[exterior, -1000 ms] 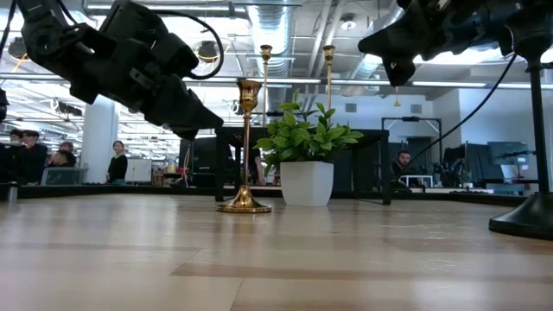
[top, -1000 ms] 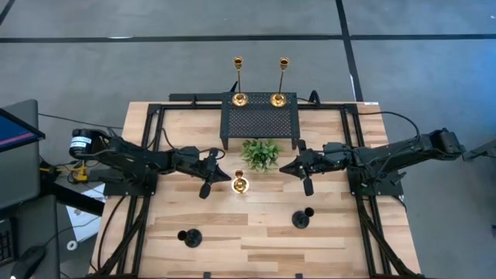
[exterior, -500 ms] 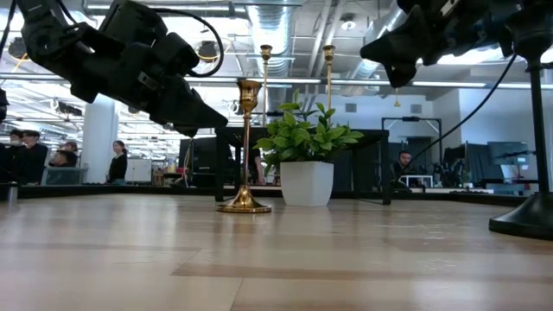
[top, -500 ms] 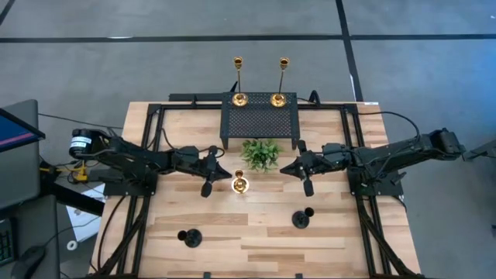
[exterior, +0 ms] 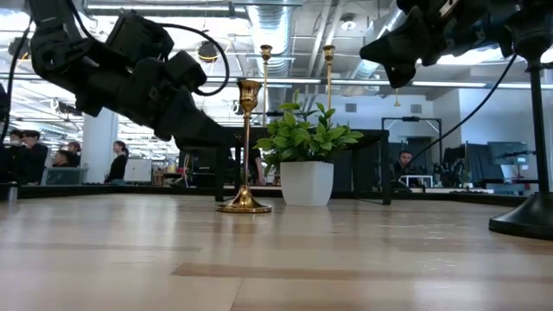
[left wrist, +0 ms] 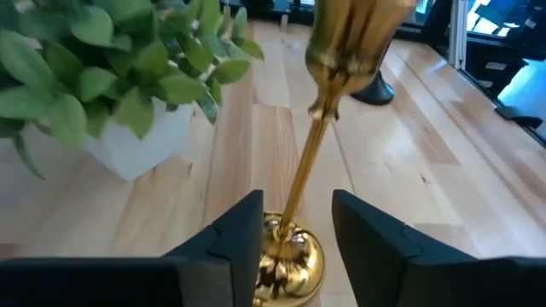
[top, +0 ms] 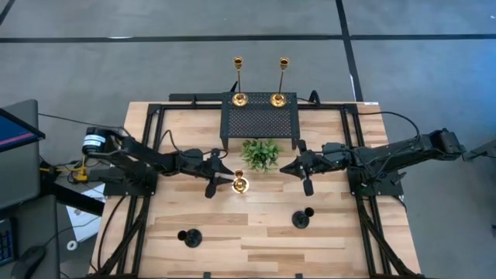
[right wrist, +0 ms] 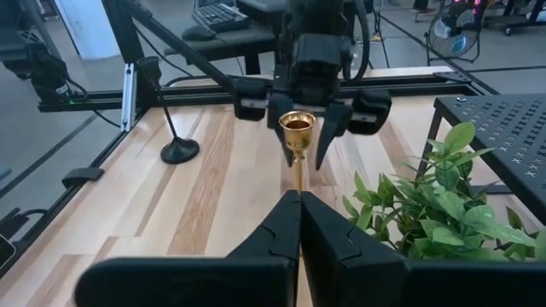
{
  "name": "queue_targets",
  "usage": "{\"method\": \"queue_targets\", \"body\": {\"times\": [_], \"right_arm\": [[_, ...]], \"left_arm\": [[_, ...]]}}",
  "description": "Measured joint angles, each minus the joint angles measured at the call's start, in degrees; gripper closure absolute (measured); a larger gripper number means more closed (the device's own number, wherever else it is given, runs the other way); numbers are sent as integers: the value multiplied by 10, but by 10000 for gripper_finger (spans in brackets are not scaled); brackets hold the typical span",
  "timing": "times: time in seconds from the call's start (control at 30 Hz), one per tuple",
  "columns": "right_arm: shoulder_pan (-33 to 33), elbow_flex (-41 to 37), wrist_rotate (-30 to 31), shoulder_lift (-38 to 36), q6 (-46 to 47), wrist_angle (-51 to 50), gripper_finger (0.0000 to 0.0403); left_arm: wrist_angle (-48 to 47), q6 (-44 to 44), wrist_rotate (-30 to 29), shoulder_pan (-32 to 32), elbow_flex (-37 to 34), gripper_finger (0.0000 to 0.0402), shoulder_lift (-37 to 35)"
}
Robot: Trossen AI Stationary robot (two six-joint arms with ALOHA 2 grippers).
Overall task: Pick & Place candle stick holders
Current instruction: Put the gold candle holder on the shelf
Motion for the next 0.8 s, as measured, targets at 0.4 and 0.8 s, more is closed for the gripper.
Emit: {"method": "queue_targets", "body": {"times": [0.4,0.8], "right_arm": [[0,0,0,0,0,8,403],[0,0,0,0,0,10,403]], "left_arm": [[78,-2,-15,-25,0,254,75],[83,-2,-43,-27,60,254,155]]}}
